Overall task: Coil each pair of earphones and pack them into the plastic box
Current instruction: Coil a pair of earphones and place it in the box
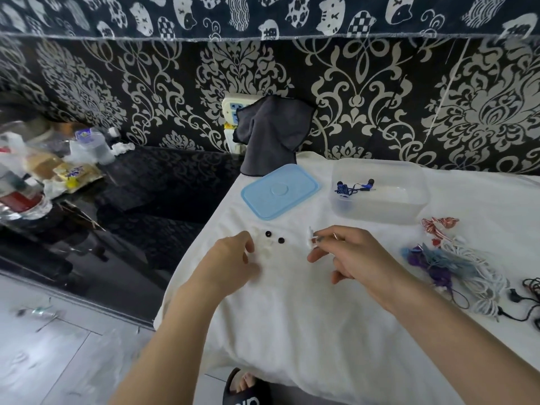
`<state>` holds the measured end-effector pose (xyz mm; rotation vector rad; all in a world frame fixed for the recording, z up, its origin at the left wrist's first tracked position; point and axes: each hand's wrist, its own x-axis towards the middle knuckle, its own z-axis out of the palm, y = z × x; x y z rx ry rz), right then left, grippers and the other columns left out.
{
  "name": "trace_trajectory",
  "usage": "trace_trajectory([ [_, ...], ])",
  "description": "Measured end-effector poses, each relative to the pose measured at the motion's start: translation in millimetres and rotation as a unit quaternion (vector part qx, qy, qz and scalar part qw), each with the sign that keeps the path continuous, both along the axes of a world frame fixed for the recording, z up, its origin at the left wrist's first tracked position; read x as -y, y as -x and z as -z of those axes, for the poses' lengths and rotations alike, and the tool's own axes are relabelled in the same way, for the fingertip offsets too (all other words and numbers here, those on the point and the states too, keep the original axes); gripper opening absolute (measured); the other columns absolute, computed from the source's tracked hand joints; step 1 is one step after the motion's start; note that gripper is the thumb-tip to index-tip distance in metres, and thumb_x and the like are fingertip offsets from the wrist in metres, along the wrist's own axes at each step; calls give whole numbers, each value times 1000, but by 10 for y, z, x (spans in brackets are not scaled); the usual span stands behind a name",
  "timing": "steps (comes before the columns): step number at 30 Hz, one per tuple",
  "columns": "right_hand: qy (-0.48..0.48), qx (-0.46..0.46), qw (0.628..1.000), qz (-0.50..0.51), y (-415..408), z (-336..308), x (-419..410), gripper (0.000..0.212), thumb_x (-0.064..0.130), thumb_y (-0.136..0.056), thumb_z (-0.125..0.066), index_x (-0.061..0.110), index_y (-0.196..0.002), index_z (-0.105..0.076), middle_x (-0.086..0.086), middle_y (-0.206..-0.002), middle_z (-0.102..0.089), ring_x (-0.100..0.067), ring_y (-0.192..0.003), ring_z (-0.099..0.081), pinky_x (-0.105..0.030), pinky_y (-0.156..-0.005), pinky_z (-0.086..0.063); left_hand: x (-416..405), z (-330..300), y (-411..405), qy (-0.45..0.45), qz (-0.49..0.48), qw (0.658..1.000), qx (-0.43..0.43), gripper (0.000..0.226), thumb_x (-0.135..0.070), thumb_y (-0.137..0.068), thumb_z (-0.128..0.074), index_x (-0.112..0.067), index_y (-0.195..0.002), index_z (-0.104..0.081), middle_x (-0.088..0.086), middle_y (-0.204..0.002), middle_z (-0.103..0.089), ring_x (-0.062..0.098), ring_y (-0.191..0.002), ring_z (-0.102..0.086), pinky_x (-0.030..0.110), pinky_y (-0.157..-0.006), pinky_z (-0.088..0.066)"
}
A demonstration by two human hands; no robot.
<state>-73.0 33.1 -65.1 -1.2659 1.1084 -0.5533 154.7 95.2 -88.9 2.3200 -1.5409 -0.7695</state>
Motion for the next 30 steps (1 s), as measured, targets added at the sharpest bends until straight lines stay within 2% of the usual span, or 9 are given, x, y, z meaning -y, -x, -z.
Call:
trace_trajectory([
  [4, 53, -50, 997, -14, -29, 70, -3, 19, 18, -97, -57, 19, -88, -74, 1, -78, -75, -10, -57, -56, -31, -56, -51, 41, 62, 9, 44, 10, 999, 5, 21, -27, -88, -70, -28, -102, -56, -4, -90, -62, 14, -67, -58, 27, -58, -48],
  [6, 78, -78, 993, -33, -27, 85, 1, 20, 23, -96, -58, 22, -84, -73, 4, -70, -70, -18, -54, -55, -36, -60, -53, 65, 82, 10, 65, 21, 998, 9, 18, -20, -88, -67, -29, -102, -58, -5, -90, -60, 15, -71, -59, 30, -60, -51],
  [10, 96, -102, 989, -46, -22, 101, 9, 20, 35, -94, -63, 26, -79, -73, 1, -67, -60, -16, -49, -50, -37, -61, -55, 80, 138, -55, 65, 34, 997, 19, 31, -3, -87, -54, -28, -104, -63, -3, -93, -59, 17, -74, -59, 36, -66, -57],
  [15, 98, -86, 991, -37, 6, 52, 8, 23, 24, -95, -60, 23, -77, -74, 2, -69, -60, -6, -49, -50, -26, -53, -51, 86, 148, -70, 77, 38, 996, 8, 25, -8, -86, -57, -31, -95, -59, -10, -95, -60, 19, -72, -61, 39, -66, -57],
  [18, 101, -89, 990, -28, 27, 38, 22, 23, 22, -94, -60, 25, -77, -75, 3, -66, -62, -11, -48, -52, -28, -53, -52, 90, 158, -71, 83, 43, 996, 0, 27, -8, -85, -60, -30, -102, -62, -12, -95, -60, 18, -71, -61, 37, -67, -57],
  [21, 102, -92, 990, -32, 36, 35, 22, 18, 19, -92, -63, 23, -79, -75, 3, -67, -67, -17, -51, -54, -32, -57, -53, 100, 185, -83, 89, 48, 995, -5, 27, -8, -85, -61, -32, -97, -65, -12, -92, -60, 14, -69, -58, 35, -68, -57],
  [25, 90, -94, 991, -38, 44, 24, 16, 14, 13, -91, -64, 19, -84, -74, 2, -73, -75, -8, -51, -53, -25, -51, -49, 115, 200, -86, 93, 51, 994, -5, 22, -7, -84, -61, -29, -87, -61, -9, -89, -61, 14, -68, -57, 37, -67, -56],
  [27, 84, -108, 989, -47, 57, 44, 30, 12, 15, -90, -63, 20, -87, -73, 4, -74, -76, -10, -53, -54, -25, -52, -48, 119, 199, -82, 91, 51, 995, -2, 22, -7, -84, -59, -28, -86, -60, -10, -88, -62, 16, -68, -59, 37, -66, -55],
  [30, 95, -164, 979, -78, 91, 125, 45, 16, 15, -91, -59, 25, -90, -70, 6, -74, -76, -4, -43, -51, -21, -48, -45, 117, 185, -86, 87, 49, 995, 6, 20, -10, -85, -60, -30, -84, -59, -12, -85, -62, 17, -67, -60, 37, -63, -55],
])
